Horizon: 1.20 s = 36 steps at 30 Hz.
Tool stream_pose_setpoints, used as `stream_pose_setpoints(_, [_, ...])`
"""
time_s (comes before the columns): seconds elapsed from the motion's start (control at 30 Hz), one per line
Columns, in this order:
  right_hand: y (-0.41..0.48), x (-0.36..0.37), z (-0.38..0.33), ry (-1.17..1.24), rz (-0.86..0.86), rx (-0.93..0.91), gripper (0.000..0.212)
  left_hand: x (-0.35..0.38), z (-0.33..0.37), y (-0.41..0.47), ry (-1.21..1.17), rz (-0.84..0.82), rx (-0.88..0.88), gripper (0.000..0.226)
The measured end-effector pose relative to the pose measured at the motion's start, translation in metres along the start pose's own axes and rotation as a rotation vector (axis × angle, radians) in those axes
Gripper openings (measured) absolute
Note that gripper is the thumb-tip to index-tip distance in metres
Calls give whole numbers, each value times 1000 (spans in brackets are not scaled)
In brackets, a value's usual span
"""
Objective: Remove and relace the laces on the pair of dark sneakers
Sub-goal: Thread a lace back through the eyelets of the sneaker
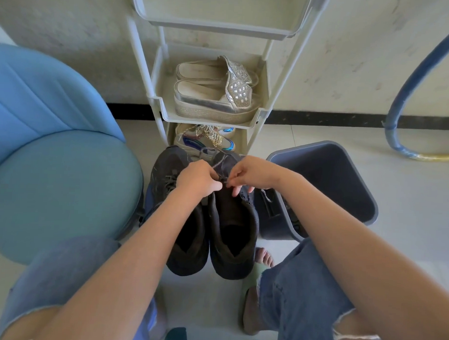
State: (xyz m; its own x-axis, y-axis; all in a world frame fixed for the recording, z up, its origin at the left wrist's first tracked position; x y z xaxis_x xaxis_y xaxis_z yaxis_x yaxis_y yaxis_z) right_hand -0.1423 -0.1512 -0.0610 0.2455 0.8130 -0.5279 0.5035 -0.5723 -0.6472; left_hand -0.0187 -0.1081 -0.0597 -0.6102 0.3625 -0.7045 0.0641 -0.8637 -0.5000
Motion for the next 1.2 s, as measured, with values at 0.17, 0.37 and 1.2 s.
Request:
stream_pose_setpoints(0.17, [0, -2, 6, 101, 147, 63, 13, 6, -7, 7, -126, -9, 19, 21])
stream_pose_setpoints(0.37, [8, 15, 5, 92, 281, 136, 2, 6, -7, 6, -139, -4, 40, 27])
stream_pose_setpoints(1.2, [13, 21, 20, 180, 345, 320, 4, 5, -4, 1, -193, -26, 36, 28])
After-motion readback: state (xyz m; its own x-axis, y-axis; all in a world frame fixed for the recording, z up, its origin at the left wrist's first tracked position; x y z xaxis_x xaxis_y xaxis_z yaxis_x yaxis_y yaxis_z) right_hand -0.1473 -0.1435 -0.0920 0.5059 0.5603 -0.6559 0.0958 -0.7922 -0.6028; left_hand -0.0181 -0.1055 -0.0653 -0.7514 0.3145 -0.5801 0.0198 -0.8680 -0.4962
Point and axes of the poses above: each hand's wrist, its own y-axis towards the middle knuckle, its own x-axis out of the palm, z = x × y, the point moved 6 cm from there along y, towards the middle knuckle, and after that the axes turned 5 degrees about x, right-handed, at the moved point
